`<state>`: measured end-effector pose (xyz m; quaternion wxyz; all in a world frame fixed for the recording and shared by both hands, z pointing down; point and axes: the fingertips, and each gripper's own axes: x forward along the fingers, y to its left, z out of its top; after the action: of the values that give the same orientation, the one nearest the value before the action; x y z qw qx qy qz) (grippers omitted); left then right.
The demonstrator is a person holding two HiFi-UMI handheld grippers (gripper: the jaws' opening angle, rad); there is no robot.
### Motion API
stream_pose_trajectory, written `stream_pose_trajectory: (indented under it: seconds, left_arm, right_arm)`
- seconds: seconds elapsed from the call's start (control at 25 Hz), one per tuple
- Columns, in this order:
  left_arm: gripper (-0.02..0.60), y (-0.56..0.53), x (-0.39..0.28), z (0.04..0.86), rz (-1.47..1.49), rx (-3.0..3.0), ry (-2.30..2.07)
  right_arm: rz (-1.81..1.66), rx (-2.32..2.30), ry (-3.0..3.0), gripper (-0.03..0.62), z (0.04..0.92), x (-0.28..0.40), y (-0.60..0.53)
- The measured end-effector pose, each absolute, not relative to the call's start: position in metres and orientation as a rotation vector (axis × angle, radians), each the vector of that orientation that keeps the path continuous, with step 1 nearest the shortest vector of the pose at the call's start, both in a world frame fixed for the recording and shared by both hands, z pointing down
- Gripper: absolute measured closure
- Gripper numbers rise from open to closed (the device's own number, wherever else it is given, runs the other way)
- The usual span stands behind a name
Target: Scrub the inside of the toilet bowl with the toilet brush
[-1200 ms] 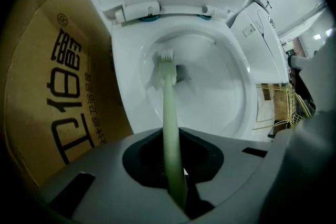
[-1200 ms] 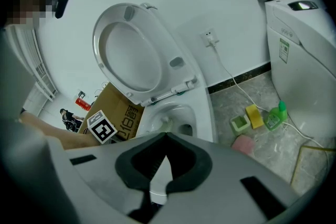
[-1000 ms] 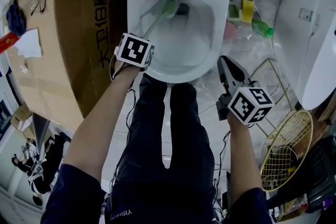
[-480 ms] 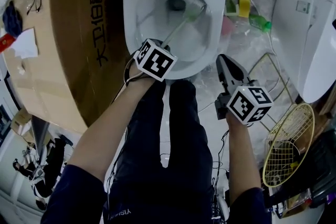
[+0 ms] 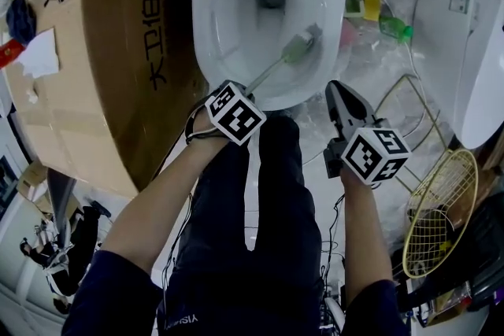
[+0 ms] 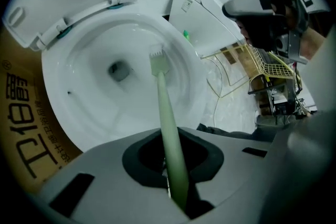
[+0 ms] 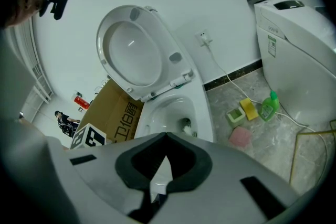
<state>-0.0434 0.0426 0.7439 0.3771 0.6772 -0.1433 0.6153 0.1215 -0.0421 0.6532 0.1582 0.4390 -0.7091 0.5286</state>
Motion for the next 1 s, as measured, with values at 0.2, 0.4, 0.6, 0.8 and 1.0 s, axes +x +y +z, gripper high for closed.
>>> stream_pose_trajectory:
  seconds: [0.2,0.4,0.6,0.8,1.0]
  left_arm:
    - [0.541,0.087,-0.067,0.741,1.692,1.698,-0.199]
    - [0.545,0.098,-0.087,0.739,1.710,1.651,-0.204]
    - [0.546,0.088,-0.117,0.734,1.744,1.550,-0.283]
    - [0.546,0.069,-0.148,0.729,1.761,1.450,-0.370]
    - [0.546,0.047,-0.173,0.731,1.802,1.362,-0.452]
  right_arm:
    - [1.522,1.240,-2.025,0.589,0.654,0.111,-0.034]
    - [1.522,1.235,-2.024,0.589,0.653,0.104,-0.036]
    - [1.511,1.214,-2.032,0.589,0.648,0.099,-0.044]
    - [1.511,1.187,-2.052,0.589,0.641,0.088,-0.056]
    - [1.514,1.173,-2.073,0.589,0.637,0.083,-0.071]
